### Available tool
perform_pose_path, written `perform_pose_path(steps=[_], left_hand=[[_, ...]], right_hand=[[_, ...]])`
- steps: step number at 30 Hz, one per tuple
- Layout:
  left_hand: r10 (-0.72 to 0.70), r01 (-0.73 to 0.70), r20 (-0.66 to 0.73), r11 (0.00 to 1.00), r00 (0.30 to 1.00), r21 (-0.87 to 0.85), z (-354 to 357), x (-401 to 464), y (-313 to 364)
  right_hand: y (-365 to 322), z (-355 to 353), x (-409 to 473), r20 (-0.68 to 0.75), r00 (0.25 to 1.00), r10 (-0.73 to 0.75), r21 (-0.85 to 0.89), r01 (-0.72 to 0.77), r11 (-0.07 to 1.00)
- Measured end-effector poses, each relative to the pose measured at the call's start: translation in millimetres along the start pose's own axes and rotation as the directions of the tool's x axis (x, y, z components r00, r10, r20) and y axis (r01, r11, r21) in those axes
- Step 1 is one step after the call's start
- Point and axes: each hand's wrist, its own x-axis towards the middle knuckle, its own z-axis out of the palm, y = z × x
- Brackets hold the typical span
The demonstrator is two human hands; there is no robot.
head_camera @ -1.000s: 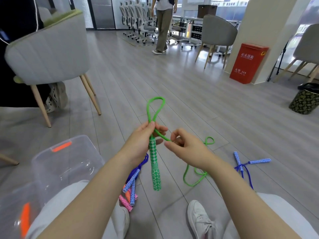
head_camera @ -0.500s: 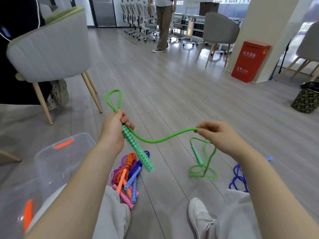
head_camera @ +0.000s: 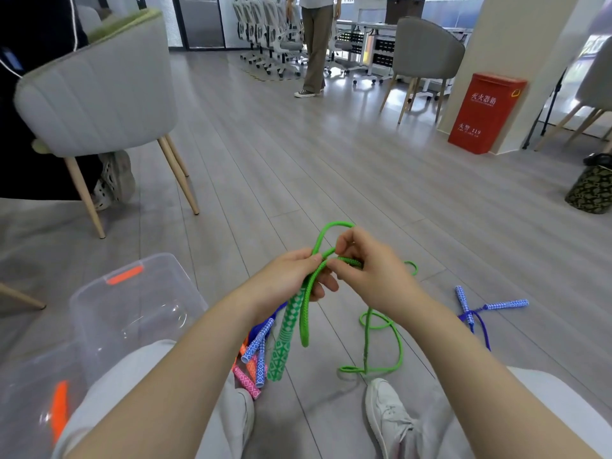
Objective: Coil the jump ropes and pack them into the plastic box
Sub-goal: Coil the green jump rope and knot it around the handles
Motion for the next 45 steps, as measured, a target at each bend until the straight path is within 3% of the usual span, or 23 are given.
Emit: perform_pose_path(steps=[3,8,11,14,17,21,24,29,32,37,41,45], left_hand=[[-0.035,0.039,0.053,0.995,0.998,-0.088,2.5,0.5,-0.1],[-0.044,0.029,0.117,0.991,0.992,0.133,0.0,-2.4,-3.4],[-0.012,-0.001,0.090,0.990,0.996,0.144,-2.0,-2.2,-3.4],[0.030,-0.030,0.034,1.000,0.999,-0.004,-3.6,-1.5,1.1],[0.081,-0.092,-0.052,0.962,0.995,-0.257,-11.2,3.6,5.3],[0.081,-0.264,-0.326,0.778,0.942,-0.570,-35.5,13.9,10.3],[0.054,-0.345,-0.426,0.682,0.903,-0.645,-53.5,15.0,12.0],[0.055,-0.213,-0.288,0.807,0.956,-0.552,-43.6,10.7,11.0],[0.020,-0.129,-0.216,0.853,0.976,-0.506,-27.3,12.4,7.5],[0.037,-0.071,-0.095,0.922,0.995,-0.381,-11.1,14.9,-1.8],[0.147,-0.151,-0.046,0.983,0.988,-0.103,-11.9,9.9,-15.3],[0.194,-0.195,-0.070,0.981,0.979,-0.001,-9.5,5.8,-14.9]], right_hand=[[-0.5,0.0,-0.4,-0.011,1.000,-0.002,-0.064,0.001,0.998],[2.6,-1.7,-1.4,0.005,0.999,0.037,-0.163,-0.036,0.986],[5.6,-6.0,-0.8,0.003,0.997,0.077,-0.180,-0.076,0.981],[8.2,-17.1,2.3,-0.010,0.996,0.093,-0.085,-0.093,0.992],[14.9,-33.6,5.6,-0.001,0.990,0.138,-0.036,-0.138,0.990],[28.7,-57.5,8.5,-0.032,0.980,0.194,-0.042,-0.195,0.980],[36.8,-75.4,8.6,-0.071,0.969,0.238,-0.052,-0.242,0.969],[22.7,-67.0,10.0,-0.166,0.961,0.222,0.162,-0.196,0.967],[5.8,-46.5,5.9,-0.100,0.987,0.126,0.227,-0.101,0.969],[-3.3,-10.5,0.0,-0.008,0.999,-0.044,0.053,0.044,0.998],[-9.8,5.1,-5.3,0.072,0.997,-0.034,-0.053,0.038,0.998],[-13.4,12.0,-6.8,0.096,0.995,-0.024,-0.107,0.034,0.994]])
